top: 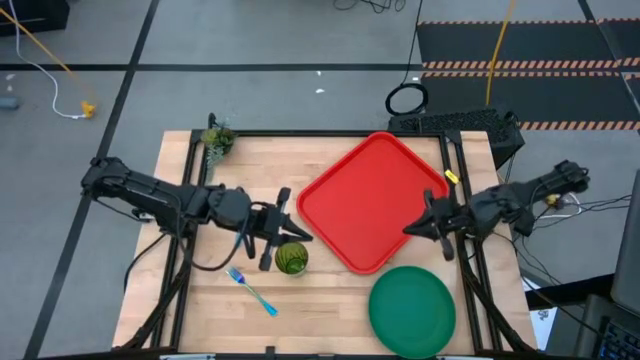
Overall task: Pick and place plate/cup/fork/spoon on tray
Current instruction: Put the green cup on top of the red serving tray
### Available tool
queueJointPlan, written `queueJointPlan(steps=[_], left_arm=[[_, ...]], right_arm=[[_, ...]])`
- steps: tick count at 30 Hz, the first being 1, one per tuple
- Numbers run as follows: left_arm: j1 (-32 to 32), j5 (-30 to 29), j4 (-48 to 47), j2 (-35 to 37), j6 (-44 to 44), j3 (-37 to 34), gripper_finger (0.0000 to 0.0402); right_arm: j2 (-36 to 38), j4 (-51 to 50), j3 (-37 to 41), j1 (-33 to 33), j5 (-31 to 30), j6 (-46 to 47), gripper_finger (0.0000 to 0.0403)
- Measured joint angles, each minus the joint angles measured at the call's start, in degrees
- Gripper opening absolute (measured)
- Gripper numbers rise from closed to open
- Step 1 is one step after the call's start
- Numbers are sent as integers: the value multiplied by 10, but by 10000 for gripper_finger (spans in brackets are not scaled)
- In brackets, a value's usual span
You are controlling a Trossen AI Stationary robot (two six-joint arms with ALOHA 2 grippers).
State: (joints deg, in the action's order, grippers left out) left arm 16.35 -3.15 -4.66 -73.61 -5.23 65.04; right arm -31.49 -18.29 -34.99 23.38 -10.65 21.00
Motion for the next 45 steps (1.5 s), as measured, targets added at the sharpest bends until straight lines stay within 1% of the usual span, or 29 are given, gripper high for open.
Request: queueJointPlan(steps=[4, 10, 16, 19, 25, 32, 34, 37, 41, 45], left_arm=[[8, 0, 1, 0, 0, 0, 19], [17, 0, 1, 0, 0, 0, 19], [18, -26, 0, 0, 0, 0, 19], [18, -30, 0, 0, -2, 0, 19], [18, -30, 0, 0, -1, 0, 19], [17, -35, 5, 0, -3, 0, 19], [16, -48, 5, 0, -5, 0, 19], [16, -71, 5, 0, -5, 0, 19], [16, -74, 2, 0, -4, 0, 19], [16, -74, 2, 0, 0, 0, 19]], right_arm=[[-56, -65, -51, 43, -16, 54, 0], [-125, -106, -93, 114, -47, 147, 0], [-197, -171, -140, 181, -71, 243, 0], [-227, -179, -153, 209, -73, 296, 0], [-280, -183, -153, 264, -71, 402, 0], [-323, -162, -153, 316, -71, 497, 0], [-332, -162, -153, 328, -67, 523, 0], [-345, -163, -153, 338, -42, 562, 0], [-356, -163, -153, 343, -5, 607, 1], [-364, -172, -153, 347, 18, 622, 14]])
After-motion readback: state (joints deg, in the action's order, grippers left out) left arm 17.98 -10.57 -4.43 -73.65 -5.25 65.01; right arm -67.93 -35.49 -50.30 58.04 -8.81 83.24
